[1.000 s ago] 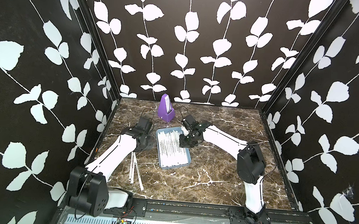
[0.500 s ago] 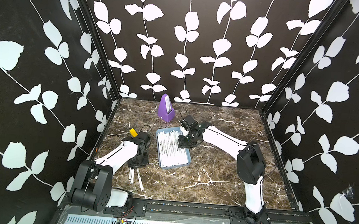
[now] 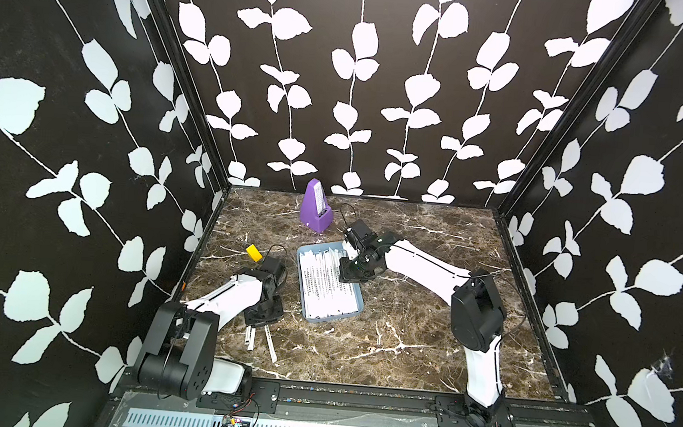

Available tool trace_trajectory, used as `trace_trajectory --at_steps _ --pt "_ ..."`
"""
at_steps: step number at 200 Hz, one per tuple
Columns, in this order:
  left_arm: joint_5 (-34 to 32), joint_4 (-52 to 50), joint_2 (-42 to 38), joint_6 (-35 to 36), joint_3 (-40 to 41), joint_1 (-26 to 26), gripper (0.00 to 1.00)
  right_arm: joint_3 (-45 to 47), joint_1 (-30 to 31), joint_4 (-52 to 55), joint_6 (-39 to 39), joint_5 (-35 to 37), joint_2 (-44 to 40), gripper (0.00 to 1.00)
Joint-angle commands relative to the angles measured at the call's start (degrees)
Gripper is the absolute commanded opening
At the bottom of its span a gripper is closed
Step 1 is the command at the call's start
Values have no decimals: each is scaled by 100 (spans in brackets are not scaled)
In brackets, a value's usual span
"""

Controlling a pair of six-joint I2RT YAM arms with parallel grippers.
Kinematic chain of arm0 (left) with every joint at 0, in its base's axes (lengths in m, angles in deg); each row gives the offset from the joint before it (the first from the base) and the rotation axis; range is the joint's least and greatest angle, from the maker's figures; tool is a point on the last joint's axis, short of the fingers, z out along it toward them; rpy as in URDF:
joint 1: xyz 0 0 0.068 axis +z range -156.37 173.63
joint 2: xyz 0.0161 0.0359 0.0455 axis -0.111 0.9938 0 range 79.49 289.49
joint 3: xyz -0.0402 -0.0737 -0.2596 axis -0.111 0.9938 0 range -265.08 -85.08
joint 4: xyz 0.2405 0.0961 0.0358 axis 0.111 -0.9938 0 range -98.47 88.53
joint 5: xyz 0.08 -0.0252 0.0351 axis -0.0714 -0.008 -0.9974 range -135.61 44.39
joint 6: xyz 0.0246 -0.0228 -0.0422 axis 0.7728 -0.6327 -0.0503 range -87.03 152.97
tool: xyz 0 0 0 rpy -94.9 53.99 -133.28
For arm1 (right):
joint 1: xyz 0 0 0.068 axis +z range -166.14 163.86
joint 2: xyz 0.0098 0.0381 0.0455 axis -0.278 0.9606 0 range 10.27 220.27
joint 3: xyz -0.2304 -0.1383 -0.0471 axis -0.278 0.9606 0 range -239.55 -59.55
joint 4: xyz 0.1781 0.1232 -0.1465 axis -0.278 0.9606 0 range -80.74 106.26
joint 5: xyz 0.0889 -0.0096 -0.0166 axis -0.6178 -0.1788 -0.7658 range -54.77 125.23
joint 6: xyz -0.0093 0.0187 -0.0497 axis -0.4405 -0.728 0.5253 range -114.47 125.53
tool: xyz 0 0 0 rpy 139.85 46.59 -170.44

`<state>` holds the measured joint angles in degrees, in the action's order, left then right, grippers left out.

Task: Put the straws into the storage box
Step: Pick up the straw from the center of the board, then place the straw in the storage box.

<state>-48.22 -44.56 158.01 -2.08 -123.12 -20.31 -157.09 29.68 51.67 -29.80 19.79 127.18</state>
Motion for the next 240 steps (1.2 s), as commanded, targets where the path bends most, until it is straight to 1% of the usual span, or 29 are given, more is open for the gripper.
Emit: trace_trajectory --at_steps 1,30,44,64,96,124,145,171,186,206,222,240 --pt "407 605 121 -63 168 -65 16 51 33 3 60 54 -190 31" --pt "394 830 447 -131 -202 -695 9 -45 33 88 68 129 -176 31" --pt "351 805 617 -206 -419 -874 5 -79 24 153 79 207 -185 31" --pt "305 794 609 -243 -540 -909 0 -12 -1 142 57 268 -256 31" --pt "142 520 336 7 -849 -910 0 15 -30 136 53 292 -270 31" --pt "91 361 -134 343 -1198 -799 0 83 -52 60 31 331 -292 31" --pt "469 560 -332 513 -1282 -558 0 169 -69 -49 -31 314 -306 31" --pt "679 583 -268 539 -1529 -530 0 180 -101 -26 -36 322 -323 31" --pt "1017 797 -161 255 -1567 -431 0 181 -147 -15 -31 330 -352 31" --pt "1567 1253 -83 -312 -1347 -97 0 143 -211 71 15 388 -432 31" --pt "1915 1408 109 -578 -1293 103 0 200 -257 67 18 427 -523 31" --pt "2744 1606 409 -858 -1347 302 0 224 -276 84 38 414 -561 31"
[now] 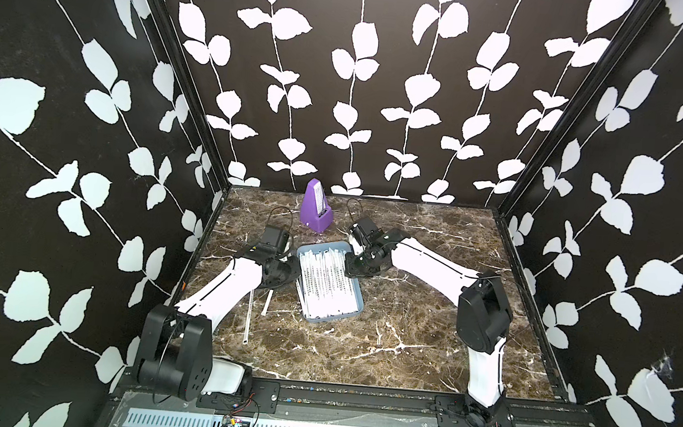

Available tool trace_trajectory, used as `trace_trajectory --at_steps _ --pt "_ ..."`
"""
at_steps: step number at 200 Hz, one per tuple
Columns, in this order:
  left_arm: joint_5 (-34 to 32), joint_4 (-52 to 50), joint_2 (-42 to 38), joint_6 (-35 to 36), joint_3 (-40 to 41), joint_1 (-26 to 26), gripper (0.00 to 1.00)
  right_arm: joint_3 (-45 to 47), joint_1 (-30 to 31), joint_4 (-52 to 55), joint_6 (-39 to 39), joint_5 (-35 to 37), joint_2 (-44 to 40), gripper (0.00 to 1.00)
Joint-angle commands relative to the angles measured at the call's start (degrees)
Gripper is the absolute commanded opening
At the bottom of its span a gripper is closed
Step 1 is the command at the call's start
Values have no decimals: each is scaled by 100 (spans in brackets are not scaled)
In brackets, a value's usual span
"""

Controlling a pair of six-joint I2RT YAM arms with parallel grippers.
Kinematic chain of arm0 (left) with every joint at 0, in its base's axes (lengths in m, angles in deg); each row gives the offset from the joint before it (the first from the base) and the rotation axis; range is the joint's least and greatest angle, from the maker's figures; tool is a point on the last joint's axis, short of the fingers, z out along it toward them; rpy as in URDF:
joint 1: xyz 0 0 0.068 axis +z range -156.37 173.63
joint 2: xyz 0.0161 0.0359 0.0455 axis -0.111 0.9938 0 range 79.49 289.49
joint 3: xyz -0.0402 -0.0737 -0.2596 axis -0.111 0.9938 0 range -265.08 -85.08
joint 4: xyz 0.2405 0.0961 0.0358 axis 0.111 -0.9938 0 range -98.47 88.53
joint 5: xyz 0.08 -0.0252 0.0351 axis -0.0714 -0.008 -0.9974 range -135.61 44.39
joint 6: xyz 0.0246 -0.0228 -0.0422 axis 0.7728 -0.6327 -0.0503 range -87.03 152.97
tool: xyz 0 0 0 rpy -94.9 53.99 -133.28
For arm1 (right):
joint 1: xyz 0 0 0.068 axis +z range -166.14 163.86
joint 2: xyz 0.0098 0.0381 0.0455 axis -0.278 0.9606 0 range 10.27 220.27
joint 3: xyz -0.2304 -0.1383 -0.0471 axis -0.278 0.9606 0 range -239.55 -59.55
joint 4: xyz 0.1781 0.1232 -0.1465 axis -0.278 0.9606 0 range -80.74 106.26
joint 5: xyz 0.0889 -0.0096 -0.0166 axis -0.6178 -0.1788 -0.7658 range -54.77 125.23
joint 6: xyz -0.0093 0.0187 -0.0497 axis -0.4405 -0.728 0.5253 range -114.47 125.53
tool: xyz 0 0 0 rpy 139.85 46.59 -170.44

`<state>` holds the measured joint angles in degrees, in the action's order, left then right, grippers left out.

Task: Put the straws into the storage box
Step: Place the straw in the storage box.

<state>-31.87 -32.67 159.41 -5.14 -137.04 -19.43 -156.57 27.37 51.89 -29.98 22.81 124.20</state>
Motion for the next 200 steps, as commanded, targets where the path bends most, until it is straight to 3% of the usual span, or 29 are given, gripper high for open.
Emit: trace_trajectory --at_steps 1,42,59,79,104,139,179,200 --pt "1147 437 278 -559 50 220 0 173 -48 66 58 115 -256 31" --pt "1247 489 162 -656 -217 208 0 342 -60 -59 0 94 -310 31" --pt "1664 1159 188 -1079 2 273 0 340 -60 -97 -26 51 -284 31" --pt "2377 3127 243 -2284 622 398 0 314 -61 -71 -24 46 -294 31" --pt "2508 2956 538 -1931 166 399 0 304 -62 16 50 114 -337 31" --pt "3083 4182 969 -2654 108 354 0 380 -96 0 61 109 -380 31" --pt "2440 2724 1039 -1649 -611 -57 0 402 -106 -15 26 209 -414 31" --pt "1281 1231 1204 -551 -1345 -608 0 588 -211 -95 2 496 -646 30"
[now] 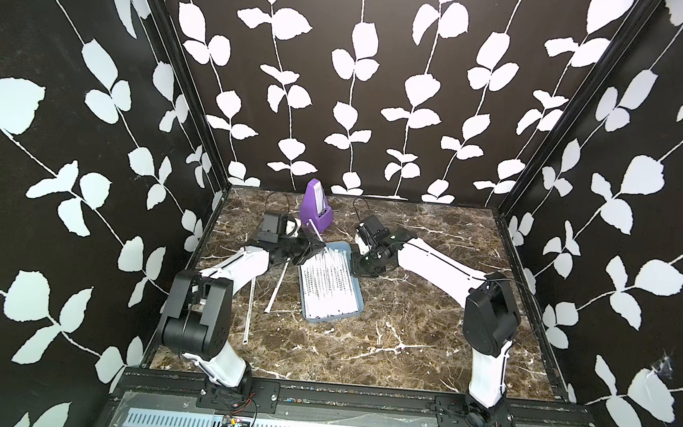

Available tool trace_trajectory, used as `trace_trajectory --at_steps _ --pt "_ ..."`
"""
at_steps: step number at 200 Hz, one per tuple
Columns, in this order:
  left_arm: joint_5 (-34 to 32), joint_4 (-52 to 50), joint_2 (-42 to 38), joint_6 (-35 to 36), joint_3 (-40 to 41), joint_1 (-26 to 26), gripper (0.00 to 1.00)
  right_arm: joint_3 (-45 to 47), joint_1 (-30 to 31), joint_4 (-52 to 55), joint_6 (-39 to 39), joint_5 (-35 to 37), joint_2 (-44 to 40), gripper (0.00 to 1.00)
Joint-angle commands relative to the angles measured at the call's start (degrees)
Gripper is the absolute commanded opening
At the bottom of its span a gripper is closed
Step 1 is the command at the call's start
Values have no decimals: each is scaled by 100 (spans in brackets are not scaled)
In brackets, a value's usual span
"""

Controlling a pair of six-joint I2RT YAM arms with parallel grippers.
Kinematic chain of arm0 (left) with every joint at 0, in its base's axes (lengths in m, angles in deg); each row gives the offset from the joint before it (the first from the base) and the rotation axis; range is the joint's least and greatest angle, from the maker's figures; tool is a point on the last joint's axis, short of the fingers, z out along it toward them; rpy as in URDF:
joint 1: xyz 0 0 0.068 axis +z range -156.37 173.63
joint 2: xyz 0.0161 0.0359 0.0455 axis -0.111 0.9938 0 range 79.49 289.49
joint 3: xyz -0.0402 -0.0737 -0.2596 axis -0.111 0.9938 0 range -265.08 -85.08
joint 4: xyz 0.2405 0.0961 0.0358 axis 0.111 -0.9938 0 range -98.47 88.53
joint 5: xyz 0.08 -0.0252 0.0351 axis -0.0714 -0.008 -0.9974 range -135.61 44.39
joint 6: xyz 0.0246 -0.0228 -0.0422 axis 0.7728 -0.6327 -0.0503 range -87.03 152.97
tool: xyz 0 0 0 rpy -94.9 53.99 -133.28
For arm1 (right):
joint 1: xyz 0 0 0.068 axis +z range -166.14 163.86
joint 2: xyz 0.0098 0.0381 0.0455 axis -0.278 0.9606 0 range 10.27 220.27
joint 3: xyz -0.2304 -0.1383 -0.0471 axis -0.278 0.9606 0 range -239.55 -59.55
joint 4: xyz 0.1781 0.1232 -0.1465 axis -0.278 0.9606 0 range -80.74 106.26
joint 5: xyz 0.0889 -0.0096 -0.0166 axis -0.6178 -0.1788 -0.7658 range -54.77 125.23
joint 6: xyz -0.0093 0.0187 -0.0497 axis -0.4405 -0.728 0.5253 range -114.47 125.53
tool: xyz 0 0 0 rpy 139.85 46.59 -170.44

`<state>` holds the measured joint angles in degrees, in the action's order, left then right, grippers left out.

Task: Put the straws into the storage box
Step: Place the straw in the storage box.

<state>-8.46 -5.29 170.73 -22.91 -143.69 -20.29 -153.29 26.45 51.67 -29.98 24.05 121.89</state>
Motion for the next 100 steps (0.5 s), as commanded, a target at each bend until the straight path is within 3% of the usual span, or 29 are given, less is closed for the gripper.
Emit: trace_trajectory --at_steps 1,45,67,100 --pt "-1135 -1570 88 1267 -710 -546 0 277 -133 -78 1 376 -426 30" --pt "-2964 -2567 676 1741 -1203 -1167 0 833 -681 -382 -202 173 -892 30" --pt "-3332 -2933 1015 1831 -1551 -1535 0 917 -751 -391 -194 135 -929 30" --pt "-3552 -2976 1299 1522 -1452 -1762 0 1075 -752 -567 -261 -10 -912 30"
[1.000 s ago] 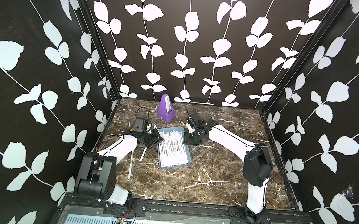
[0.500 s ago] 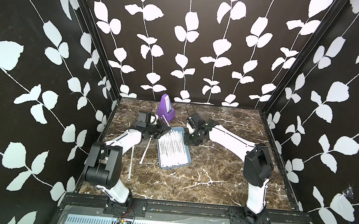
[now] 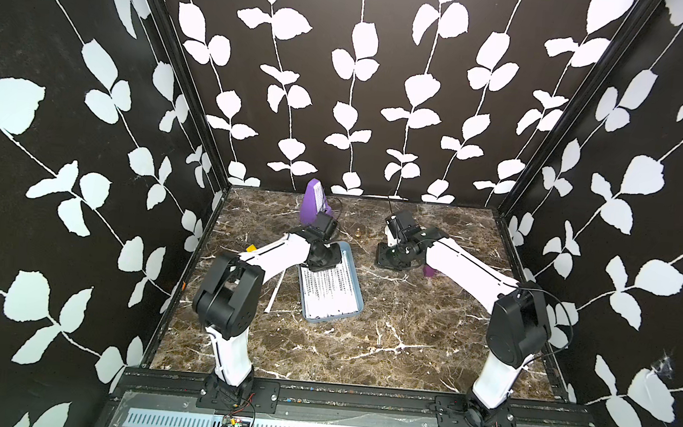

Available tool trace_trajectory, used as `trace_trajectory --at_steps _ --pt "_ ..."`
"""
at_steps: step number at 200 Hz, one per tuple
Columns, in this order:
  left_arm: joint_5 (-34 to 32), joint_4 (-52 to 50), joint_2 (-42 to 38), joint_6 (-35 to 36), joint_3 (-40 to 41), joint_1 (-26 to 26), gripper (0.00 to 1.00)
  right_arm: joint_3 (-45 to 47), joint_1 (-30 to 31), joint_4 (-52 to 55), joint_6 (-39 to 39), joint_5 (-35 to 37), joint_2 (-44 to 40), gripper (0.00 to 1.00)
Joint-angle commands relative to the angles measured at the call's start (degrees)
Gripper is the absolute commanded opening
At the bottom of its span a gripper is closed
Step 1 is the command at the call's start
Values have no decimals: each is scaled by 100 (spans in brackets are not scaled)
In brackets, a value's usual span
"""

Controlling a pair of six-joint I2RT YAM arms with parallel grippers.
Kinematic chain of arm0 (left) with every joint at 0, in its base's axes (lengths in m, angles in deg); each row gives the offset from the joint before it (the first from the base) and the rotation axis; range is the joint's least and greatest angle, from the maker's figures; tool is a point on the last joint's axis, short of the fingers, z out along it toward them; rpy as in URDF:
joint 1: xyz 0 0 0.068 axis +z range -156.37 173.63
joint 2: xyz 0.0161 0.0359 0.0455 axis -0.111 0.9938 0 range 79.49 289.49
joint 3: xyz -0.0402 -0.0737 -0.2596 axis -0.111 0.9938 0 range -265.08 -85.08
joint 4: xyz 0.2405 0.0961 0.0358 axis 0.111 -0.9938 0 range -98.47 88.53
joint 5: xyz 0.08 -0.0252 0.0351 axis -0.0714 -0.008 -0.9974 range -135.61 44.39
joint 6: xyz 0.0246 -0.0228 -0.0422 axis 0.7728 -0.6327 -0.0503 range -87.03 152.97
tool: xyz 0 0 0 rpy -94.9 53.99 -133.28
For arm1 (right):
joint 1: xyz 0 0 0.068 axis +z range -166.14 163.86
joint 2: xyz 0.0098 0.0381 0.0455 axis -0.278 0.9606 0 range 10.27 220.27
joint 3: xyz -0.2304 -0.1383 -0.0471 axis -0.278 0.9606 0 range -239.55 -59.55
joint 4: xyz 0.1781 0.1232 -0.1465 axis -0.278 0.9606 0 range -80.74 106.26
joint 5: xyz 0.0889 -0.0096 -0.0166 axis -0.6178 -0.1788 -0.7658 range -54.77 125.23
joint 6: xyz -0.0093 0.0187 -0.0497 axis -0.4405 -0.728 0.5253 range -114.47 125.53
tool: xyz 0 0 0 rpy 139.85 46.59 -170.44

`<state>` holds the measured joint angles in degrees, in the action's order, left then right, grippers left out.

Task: Put the straws into the storage box
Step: Place the straw in the storage box.

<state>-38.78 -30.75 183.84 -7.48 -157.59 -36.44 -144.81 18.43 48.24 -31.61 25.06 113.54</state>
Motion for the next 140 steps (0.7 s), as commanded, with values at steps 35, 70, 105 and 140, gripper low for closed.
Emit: trace_trajectory --at_steps 35,70,105,140 --pt "-426 -147 225 -247 2 -199 0 310 50 -339 -119 -261 -13 30" --pt "-373 -229 441 -291 -132 -237 3 349 50 -363 -92 -265 -17 30" --pt "-263 -260 378 -402 -117 -237 17 362 50 -407 -109 -282 -17 30" --pt "-511 -562 -223 -279 -190 -204 31 378 60 -455 -126 -339 27 30"
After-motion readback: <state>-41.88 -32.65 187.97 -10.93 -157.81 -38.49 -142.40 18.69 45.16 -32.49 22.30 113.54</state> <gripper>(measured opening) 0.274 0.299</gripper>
